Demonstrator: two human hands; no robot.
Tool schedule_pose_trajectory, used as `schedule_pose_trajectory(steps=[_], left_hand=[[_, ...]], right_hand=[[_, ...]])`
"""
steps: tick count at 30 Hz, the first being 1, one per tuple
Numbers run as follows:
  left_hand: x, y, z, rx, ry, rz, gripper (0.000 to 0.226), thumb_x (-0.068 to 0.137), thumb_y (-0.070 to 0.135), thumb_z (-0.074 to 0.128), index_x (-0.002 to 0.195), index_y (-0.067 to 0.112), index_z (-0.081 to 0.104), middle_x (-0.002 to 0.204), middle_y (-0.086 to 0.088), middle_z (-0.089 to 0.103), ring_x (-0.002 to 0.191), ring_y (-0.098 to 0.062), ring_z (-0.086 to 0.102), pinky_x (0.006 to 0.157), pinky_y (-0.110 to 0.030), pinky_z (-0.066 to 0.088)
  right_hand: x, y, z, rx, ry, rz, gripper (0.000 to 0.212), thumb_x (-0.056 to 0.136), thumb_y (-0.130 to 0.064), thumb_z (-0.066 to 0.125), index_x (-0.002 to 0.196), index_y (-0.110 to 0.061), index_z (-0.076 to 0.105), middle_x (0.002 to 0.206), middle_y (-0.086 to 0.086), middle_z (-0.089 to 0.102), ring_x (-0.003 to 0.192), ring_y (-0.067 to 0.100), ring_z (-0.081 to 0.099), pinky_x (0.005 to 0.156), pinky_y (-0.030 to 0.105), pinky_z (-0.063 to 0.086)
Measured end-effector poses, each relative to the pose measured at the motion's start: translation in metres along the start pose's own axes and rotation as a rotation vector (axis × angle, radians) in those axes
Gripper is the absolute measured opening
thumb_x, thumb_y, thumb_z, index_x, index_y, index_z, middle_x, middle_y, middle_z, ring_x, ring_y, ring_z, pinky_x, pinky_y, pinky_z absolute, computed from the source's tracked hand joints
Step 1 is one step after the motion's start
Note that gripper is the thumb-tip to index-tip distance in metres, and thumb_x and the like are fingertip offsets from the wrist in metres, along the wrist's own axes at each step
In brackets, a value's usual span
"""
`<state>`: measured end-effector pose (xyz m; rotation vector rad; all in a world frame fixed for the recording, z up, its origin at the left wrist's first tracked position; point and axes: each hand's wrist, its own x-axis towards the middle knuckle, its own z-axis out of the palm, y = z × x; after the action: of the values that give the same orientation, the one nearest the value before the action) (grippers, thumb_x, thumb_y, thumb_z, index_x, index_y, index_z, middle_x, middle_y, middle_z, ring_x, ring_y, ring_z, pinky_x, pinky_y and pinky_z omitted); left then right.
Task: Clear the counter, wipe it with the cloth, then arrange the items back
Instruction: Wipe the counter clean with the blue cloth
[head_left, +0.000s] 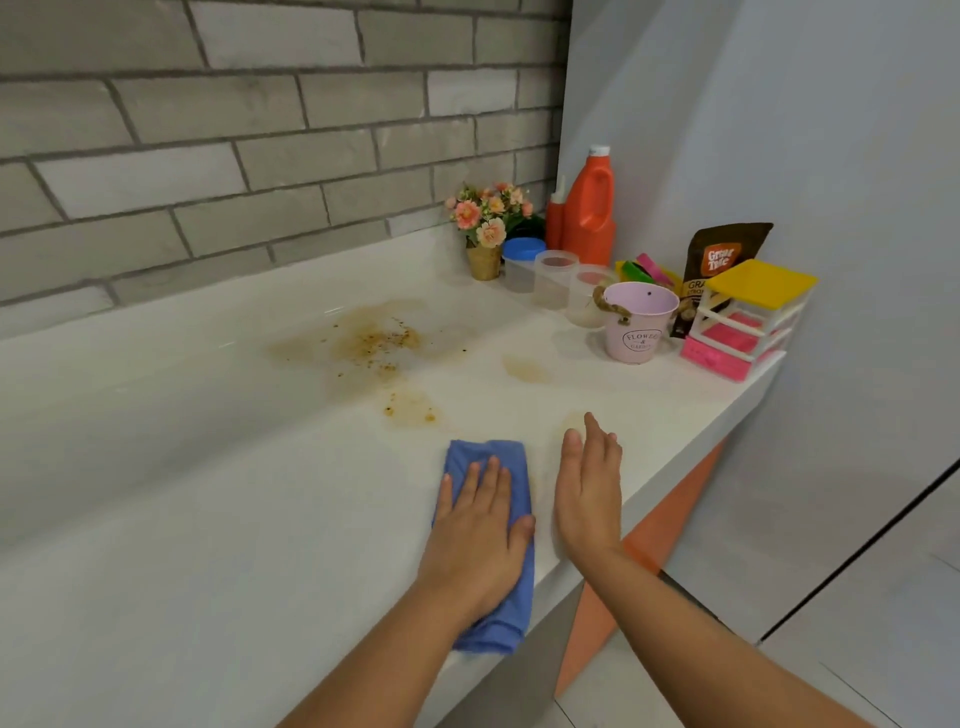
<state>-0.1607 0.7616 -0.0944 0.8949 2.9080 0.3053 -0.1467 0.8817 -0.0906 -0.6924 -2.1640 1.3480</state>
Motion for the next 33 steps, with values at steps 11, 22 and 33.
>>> schedule_pose_trajectory(steps=[11, 22, 33], left_hand=[[0.021, -0.049, -0.016, 0.069, -0.024, -0.111, 0.129, 0.039, 0.077, -0.042, 0.148, 0.017, -0.011, 0.157, 0.003, -0.017, 0.144, -0.012, -0.016, 0.110, -0.033, -0.019], [0.086, 0.036, 0.004, 0.035, -0.026, -0.194, 0.068, 0.098, 0.052, 0.016, 0.150, 0.014, -0.007, 0.158, -0.001, -0.014, 0.145, -0.016, -0.014, 0.114, -0.037, -0.016], [0.107, 0.096, 0.016, -0.051, -0.044, -0.072, 0.058, 0.100, 0.044, 0.014, 0.150, 0.021, -0.004, 0.157, 0.008, -0.012, 0.144, -0.008, -0.015, 0.115, -0.032, -0.017]], right_hand=[[0.097, 0.044, -0.052, -0.415, -0.094, -0.034, 0.058, 0.099, -0.046, 0.019, 0.149, -0.016, 0.018, 0.157, 0.005, 0.015, 0.146, 0.016, 0.010, 0.115, 0.036, 0.020], [0.121, 0.057, -0.069, -0.333, -0.135, -0.200, 0.055, 0.100, -0.041, 0.019, 0.146, -0.012, 0.028, 0.155, 0.007, 0.023, 0.146, 0.017, 0.005, 0.119, 0.033, 0.007], [0.139, 0.067, -0.076, -0.341, -0.084, -0.186, 0.054, 0.100, -0.037, 0.024, 0.148, -0.011, 0.022, 0.155, 0.009, 0.022, 0.145, 0.024, 0.014, 0.117, 0.038, 0.016]])
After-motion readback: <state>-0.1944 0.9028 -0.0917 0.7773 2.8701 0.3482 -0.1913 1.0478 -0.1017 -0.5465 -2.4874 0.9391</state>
